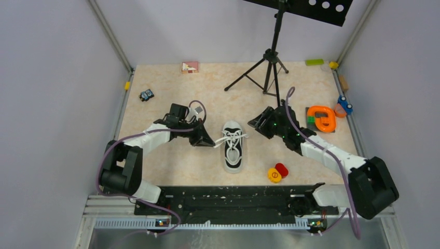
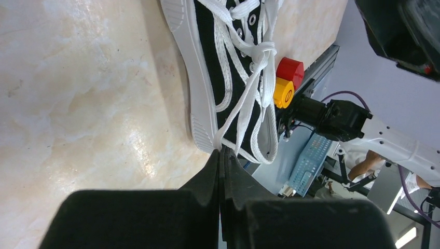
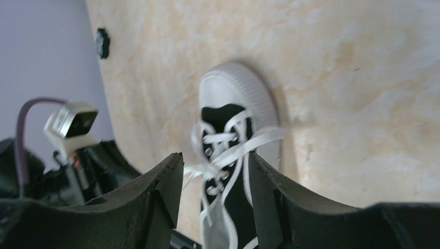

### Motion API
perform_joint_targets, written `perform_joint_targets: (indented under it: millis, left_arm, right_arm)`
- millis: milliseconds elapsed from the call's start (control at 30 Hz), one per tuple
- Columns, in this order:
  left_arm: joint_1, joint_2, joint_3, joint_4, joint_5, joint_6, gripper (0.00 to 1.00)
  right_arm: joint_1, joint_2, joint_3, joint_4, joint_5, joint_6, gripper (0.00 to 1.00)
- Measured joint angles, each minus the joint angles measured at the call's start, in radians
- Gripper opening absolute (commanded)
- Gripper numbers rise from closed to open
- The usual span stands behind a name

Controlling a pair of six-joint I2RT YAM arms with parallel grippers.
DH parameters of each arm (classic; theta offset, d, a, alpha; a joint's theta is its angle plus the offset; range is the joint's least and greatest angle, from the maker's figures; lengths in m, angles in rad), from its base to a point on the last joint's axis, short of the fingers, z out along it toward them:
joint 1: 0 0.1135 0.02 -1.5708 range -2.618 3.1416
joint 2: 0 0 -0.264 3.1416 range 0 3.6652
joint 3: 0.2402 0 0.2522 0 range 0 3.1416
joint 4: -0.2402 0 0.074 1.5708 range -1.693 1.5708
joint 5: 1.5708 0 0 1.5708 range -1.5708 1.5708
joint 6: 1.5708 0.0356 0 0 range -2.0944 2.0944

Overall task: Tie the shoes
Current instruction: Tie the shoelace on the shoe.

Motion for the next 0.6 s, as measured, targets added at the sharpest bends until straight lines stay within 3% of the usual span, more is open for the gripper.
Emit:
perform_joint_targets:
  millis: [200, 400, 600]
  left_arm:
    - [0.0, 0.0, 0.0, 0.007, 0.015, 0.0, 0.0]
    - [0.0, 0.0, 0.0, 0.015, 0.018, -0.008, 0.0]
    - [0.0, 0.0, 0.0, 0.019, 0.023, -0.014, 0.0]
  right_arm:
    - [0.143, -0.064, 0.041, -0.041, -0.029, -0.007, 0.46]
    - [0.24, 0.037, 0.079, -0.071, -0.056, -0.01, 0.43]
    - [0.254, 0.104, 0.092, -0.071, -0.069, -0.009, 0.41]
